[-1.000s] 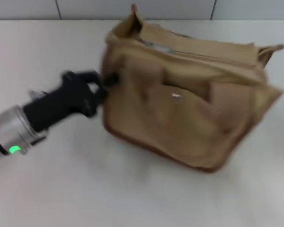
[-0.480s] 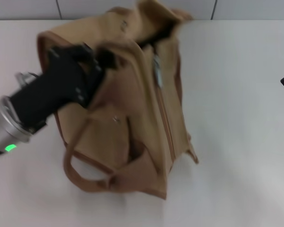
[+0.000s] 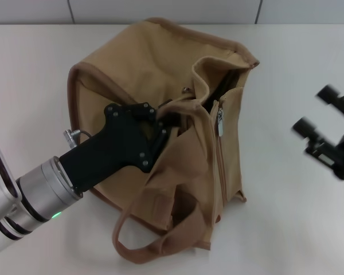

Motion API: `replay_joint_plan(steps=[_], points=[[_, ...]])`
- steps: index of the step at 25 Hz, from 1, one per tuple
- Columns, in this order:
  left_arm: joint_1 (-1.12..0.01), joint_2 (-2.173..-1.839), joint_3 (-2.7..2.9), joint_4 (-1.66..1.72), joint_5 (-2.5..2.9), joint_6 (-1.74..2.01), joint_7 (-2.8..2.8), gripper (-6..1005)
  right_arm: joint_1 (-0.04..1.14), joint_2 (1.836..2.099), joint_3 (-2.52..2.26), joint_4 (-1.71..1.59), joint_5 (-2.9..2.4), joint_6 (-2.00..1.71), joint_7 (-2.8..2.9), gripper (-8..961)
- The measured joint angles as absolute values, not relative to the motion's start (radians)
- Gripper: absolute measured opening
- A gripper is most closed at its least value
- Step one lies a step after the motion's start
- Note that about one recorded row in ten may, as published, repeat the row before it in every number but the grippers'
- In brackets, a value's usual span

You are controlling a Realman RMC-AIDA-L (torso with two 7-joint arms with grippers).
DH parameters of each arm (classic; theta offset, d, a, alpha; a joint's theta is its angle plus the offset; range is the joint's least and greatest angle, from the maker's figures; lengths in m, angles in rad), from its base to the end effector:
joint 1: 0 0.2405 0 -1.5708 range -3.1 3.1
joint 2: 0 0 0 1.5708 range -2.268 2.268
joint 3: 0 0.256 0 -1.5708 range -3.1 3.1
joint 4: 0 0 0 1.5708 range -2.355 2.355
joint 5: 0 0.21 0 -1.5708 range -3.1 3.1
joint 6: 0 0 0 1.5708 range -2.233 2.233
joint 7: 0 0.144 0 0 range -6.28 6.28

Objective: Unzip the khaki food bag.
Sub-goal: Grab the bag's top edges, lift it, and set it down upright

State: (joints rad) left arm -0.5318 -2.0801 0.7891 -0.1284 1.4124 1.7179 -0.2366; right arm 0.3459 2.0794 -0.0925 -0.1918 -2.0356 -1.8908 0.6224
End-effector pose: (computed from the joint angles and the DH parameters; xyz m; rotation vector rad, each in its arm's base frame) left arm -0.2437 0.2568 -0.0654 -2.2640 -0.0454 -1.1904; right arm 0.2942 0.2325 -0.0034 -2.1804 0.2812 1.2531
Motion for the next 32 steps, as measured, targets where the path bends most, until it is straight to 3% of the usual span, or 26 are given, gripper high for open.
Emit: replay_joint_plan(steps=[14, 19, 32], points=[[-0.555, -2.082, 0.784, -0.163, 1.413, 1.715, -0.236, 62, 0.452, 2.089, -0.212, 0.053, -2.032, -1.650, 0.346, 655], [-0.556, -2.082, 0.785, -0.168, 1.413, 1.715, -0.236, 63, 0.473, 2.089, -0.211, 0.075, -2.032, -1.616, 0.343, 416], [-0.565, -2.082, 0.783, -0.175, 1.422, 1.706, -0.236, 66, 0.492, 2.090, -0.210, 0.092, -2.031, -1.612, 0.334, 222]])
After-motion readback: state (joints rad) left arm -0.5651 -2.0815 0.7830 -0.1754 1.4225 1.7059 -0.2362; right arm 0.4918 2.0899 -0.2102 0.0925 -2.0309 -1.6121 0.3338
